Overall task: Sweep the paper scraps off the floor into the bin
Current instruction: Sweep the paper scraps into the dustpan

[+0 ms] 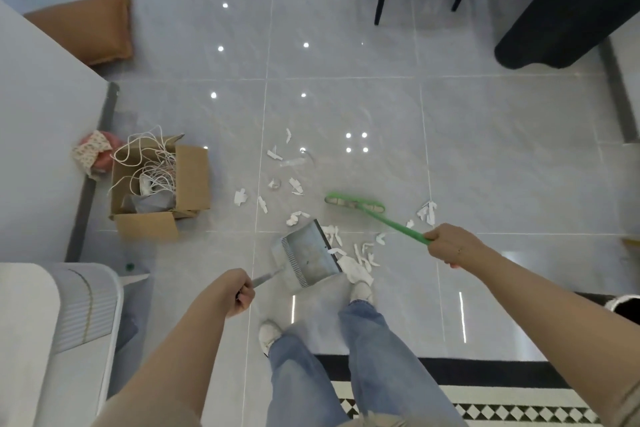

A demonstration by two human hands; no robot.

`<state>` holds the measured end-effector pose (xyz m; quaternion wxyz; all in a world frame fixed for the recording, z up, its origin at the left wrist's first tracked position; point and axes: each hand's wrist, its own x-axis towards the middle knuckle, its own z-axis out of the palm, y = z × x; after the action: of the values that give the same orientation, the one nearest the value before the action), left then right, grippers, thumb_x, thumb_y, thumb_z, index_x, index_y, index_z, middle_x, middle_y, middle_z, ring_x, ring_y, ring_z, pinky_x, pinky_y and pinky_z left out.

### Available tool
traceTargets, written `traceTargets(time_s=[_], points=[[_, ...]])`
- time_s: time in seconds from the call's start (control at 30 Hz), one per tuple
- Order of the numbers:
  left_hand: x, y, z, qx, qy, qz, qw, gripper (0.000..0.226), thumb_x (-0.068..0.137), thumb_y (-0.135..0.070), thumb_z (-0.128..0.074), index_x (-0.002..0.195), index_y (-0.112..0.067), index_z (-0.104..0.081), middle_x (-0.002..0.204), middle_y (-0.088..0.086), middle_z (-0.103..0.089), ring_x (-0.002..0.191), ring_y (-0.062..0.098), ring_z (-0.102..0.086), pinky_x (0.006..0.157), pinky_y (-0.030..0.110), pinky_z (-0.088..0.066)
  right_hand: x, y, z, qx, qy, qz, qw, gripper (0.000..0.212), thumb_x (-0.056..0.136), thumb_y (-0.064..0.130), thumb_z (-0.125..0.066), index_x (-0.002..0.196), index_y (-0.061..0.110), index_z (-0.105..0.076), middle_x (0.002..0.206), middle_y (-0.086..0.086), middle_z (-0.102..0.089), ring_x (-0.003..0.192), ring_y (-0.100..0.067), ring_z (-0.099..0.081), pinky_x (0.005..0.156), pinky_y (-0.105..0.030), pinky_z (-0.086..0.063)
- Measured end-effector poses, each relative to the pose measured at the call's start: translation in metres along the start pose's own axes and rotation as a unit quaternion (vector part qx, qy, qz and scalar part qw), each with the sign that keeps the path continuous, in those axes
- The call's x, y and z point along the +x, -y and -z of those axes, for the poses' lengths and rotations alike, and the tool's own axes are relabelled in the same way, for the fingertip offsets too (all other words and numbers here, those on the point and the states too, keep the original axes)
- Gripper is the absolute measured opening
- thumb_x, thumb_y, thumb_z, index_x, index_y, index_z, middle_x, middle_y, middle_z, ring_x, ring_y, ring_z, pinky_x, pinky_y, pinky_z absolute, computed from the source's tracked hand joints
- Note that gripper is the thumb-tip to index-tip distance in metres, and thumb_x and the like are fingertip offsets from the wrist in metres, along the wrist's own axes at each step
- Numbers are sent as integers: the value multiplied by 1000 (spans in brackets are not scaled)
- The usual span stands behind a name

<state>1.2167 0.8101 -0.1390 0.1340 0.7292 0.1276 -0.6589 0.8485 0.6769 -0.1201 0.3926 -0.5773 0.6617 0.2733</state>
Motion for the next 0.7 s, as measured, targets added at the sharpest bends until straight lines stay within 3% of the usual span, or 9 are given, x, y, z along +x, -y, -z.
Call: traceTargets(time_s=[0.13, 0.23, 0.33, 0.47, 0.57, 0.7], points=[[4, 12, 4, -1, -14, 22, 1000, 22, 94, 0, -25, 80, -3, -41, 33, 1, -29, 18, 6, -24, 26, 3, -19, 18, -25, 15, 69, -42, -32, 996, 48, 87, 3, -41, 130, 14, -58, 87, -11, -61, 61, -23, -56, 67, -30, -51], [7, 18, 3, -16, -18, 31, 999, 23, 95, -1, -26, 76, -6, -39, 32, 0, -28, 17, 6, -22, 26, 3, -17, 36, -42, 19, 107, -62, -65, 990, 42, 87, 4, -42, 125, 6, -60, 78, -11, -60, 55, -22, -55, 58, -27, -46], [10, 20, 5, -23, -24, 30, 999, 22, 94, 0, -27, 77, -8, -37, 34, 0, -28, 18, 6, -22, 26, 2, -17, 46, -58, 14, 132, -65, -102, 984, 37, 86, 2, -40, 118, 0, -60, 64, -9, -54, 47, -20, -52, 48, -22, -37], [14, 20, 7, -29, -27, 30, 999, 22, 94, 0, -27, 77, -8, -37, 37, 1, -29, 19, 5, -22, 26, 3, -17, 40, -71, -2, 165, -55, -145, 974, 24, 86, 1, -41, 102, -4, -58, 58, -10, -54, 44, -18, -51, 47, -22, -35], [16, 20, 5, -22, -36, 19, 999, 23, 93, 0, -28, 74, -9, -36, 34, 0, -29, 18, 5, -21, 25, 2, -15, 20, -64, -30, 188, -26, -159, 969, 15, 86, 2, -43, 95, -4, -53, 60, -11, -53, 44, -19, -51, 43, -21, -36], [18, 19, 7, -9, -34, 12, 999, 23, 93, 0, -28, 73, -10, -35, 33, -1, -29, 17, 4, -21, 24, 3, -15, -13, -41, -86, 215, 29, -138, 966, 33, 89, 3, -43, 120, -6, -49, 93, -17, -58, 52, -16, -52, 32, -15, -33]])
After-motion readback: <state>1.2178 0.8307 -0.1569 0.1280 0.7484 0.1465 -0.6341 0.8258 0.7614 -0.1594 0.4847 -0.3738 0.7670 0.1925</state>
